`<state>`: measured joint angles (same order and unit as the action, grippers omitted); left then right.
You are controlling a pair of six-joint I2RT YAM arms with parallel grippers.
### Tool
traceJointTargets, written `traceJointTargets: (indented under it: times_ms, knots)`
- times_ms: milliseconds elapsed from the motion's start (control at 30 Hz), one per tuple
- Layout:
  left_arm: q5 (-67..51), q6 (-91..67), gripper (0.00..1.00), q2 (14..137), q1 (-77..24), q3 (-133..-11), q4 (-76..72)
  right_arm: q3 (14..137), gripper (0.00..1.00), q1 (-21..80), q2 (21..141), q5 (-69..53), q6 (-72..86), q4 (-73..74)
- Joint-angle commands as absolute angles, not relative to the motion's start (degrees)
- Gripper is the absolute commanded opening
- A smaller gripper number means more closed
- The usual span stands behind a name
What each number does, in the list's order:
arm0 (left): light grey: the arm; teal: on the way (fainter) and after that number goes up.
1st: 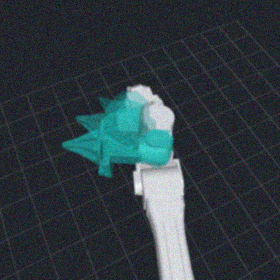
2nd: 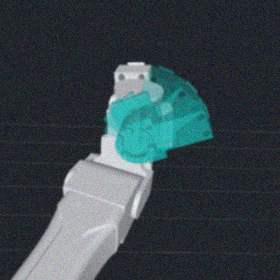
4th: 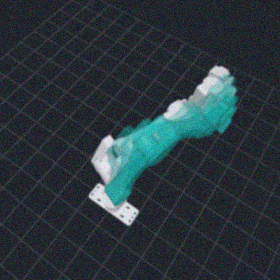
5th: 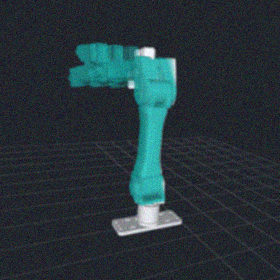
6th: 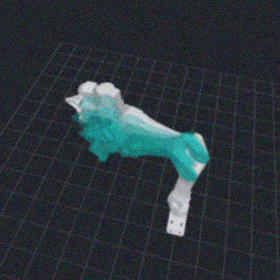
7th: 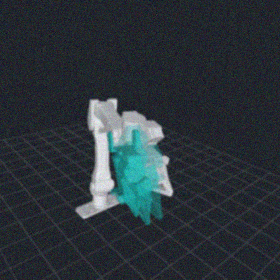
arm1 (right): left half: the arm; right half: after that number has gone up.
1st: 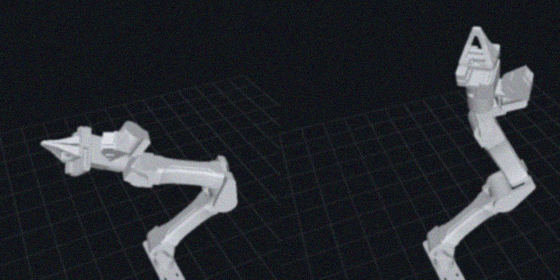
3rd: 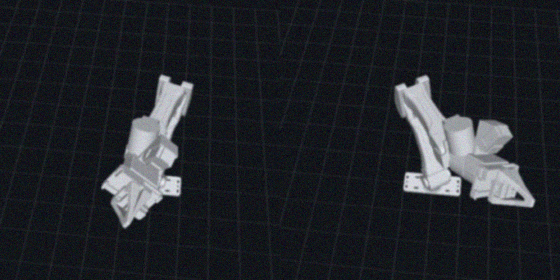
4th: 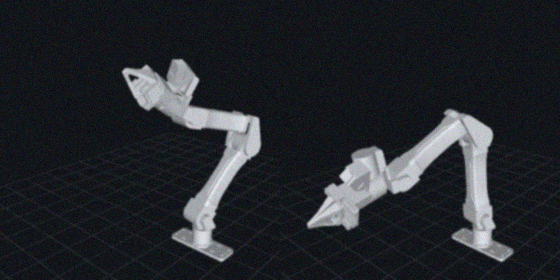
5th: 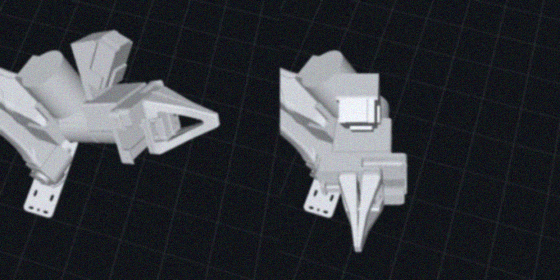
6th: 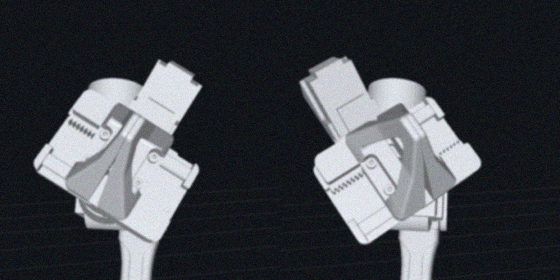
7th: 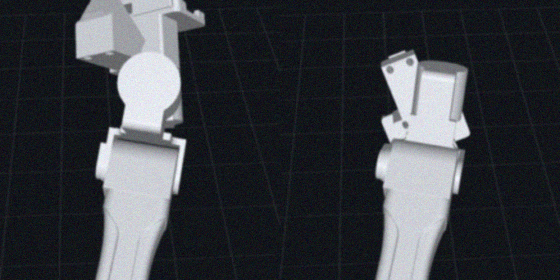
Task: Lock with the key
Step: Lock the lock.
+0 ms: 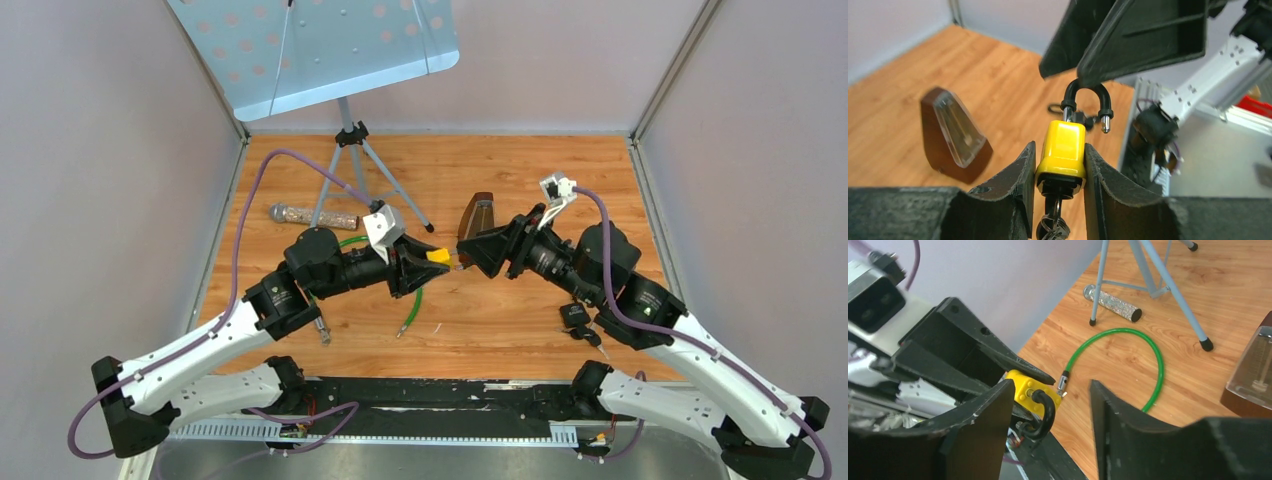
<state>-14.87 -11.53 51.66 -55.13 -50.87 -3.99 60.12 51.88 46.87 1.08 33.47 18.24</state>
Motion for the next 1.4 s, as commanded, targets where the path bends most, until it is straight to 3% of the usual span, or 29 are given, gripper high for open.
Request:
traceJointTargets:
  times_ms: [0,100,367,567,867,900,1233,1367]
  knots:
    - [-21.3,-15.0,0.0,48.6,-54.8,-54.2,4.5,59.1,0.62,51.6,43.0,-5.0,25.6,19.9]
    - [-24.5,-16.7,0.0,47.2,-52.4,-53.2,4.2,58.3,0.68,51.5,41.8,-6.8,26.5,21.2]
    - [-36.6,-20.0,0.0,49.2,-45.7,-53.9,3.1,56.3,0.69,51.5,43.9,-11.9,36.5,22.8]
    - [-45.4,-22.0,0.0,52.8,-42.9,-56.2,3.8,56.8,0.49,51.5,47.3,-10.9,37.7,22.8]
    - [-54.3,-29.6,0.0,55.2,-39.0,-55.9,-3.6,53.6,0.01,51.2,47.7,-7.0,34.3,20.3]
    - [-55.6,-31.6,0.0,56.1,-38.9,-55.8,-5.3,53.1,0.0,51.2,47.3,-6.8,33.4,19.3]
    - [-60.3,-45.2,0.0,59.9,-38.5,-54.0,-19.3,50.2,0.01,51.2,45.3,-6.7,27.2,9.4]
    - [-59.5,-43.2,0.0,59.1,-38.5,-54.2,-17.4,50.6,0.2,51.2,44.7,-5.9,27.5,10.6]
